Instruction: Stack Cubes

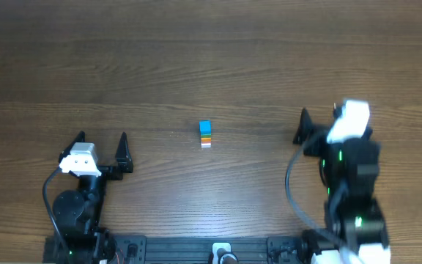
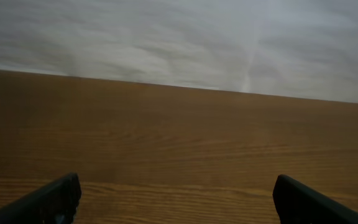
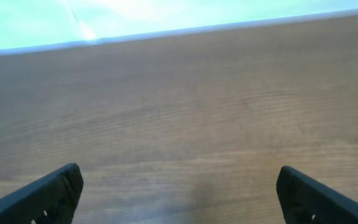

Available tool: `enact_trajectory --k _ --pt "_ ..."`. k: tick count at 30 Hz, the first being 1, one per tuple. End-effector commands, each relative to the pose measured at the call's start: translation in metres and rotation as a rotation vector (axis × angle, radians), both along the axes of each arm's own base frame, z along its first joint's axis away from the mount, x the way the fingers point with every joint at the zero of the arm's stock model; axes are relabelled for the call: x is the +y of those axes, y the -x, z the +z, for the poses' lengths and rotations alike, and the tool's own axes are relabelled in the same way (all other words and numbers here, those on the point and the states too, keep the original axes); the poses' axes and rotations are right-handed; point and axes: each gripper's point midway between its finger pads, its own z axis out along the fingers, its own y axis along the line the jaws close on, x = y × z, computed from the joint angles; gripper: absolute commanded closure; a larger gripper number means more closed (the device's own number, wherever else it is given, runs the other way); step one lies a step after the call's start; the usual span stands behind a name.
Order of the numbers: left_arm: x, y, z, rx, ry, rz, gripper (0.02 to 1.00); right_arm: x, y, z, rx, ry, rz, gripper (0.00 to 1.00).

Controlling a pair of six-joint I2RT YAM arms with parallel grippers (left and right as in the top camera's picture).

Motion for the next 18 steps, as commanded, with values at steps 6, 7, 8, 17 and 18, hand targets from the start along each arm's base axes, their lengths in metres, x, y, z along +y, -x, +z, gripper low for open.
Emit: enact_trajectory --k 6,7,8,17,18 --pt "0.0 0.0 -0.001 -0.003 -0.017 -0.002 0.018 0.005 0.029 -0.014 -0.241 -0.002 0.044 0.007" --pt "0.0 0.0 -0.001 -0.003 -0.017 -0.002 0.02 0.005 0.03 -0.015 -0.254 0.001 0.045 0.007" --pt "0.0 0.0 -0.001 -0.003 -0.017 -0.002 0.018 0.005 0.032 -0.017 -0.264 0.012 0.052 0.007" --pt "0.0 0.0 -0.001 -0.004 -0.017 -0.002 0.018 0.008 0.032 -0.047 -0.273 0.102 0.091 0.009" --pt "0.0 0.0 -0.001 -0.003 -0.017 -0.002 0.018 0.008 0.032 -0.052 -0.264 0.102 0.091 0.009"
